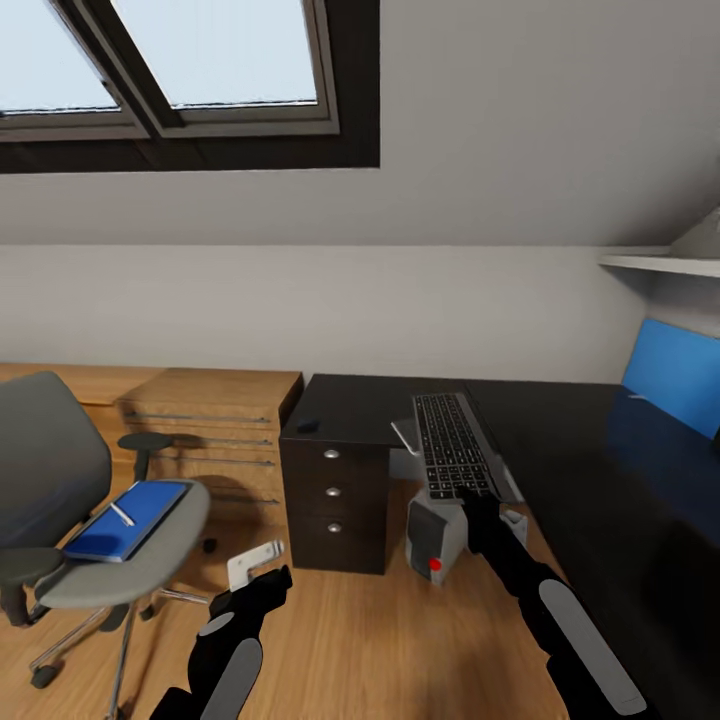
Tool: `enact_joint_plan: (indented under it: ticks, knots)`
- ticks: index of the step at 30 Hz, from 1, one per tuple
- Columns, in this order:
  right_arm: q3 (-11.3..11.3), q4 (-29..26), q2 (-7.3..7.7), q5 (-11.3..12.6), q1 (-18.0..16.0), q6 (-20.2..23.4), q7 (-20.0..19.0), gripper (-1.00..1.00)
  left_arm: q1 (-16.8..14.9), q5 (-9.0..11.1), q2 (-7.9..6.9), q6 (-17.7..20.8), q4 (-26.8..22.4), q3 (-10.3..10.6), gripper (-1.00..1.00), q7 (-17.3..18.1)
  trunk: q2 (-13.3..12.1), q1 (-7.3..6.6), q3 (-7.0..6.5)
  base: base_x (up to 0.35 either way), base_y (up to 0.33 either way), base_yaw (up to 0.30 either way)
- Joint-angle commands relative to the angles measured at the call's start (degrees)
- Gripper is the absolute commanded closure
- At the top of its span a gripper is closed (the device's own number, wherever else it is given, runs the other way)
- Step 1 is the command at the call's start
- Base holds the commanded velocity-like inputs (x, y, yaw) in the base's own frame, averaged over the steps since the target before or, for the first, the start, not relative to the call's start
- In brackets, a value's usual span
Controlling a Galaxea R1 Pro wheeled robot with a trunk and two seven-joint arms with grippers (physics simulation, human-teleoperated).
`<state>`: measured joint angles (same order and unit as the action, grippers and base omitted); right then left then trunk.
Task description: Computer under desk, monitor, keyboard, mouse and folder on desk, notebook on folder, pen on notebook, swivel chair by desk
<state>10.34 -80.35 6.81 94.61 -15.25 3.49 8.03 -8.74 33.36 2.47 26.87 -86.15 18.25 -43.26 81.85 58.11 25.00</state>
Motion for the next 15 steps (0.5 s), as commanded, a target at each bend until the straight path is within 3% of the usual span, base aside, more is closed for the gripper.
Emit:
enact_joint_plan:
  ticks: [1,15]
  knots:
    - [0.0,-0.1,0.04,0.4,0.0,0.0,0.1,1.00,0.0,0.4,-0.01,0.2,-0.1,0.0,-1.00,-0.4,-0.4,-0.26,-0.12,-0.341,-0.024,0.000]
    - [0.0,0.8,-0.02,0.4,0.0,0.0,0.1,1.00,0.0,1.4,-0.01,0.2,-0.1,-0.1,-1.00,-0.4,-6.0,-3.34,-2.63,-0.344,-0.008,0.000]
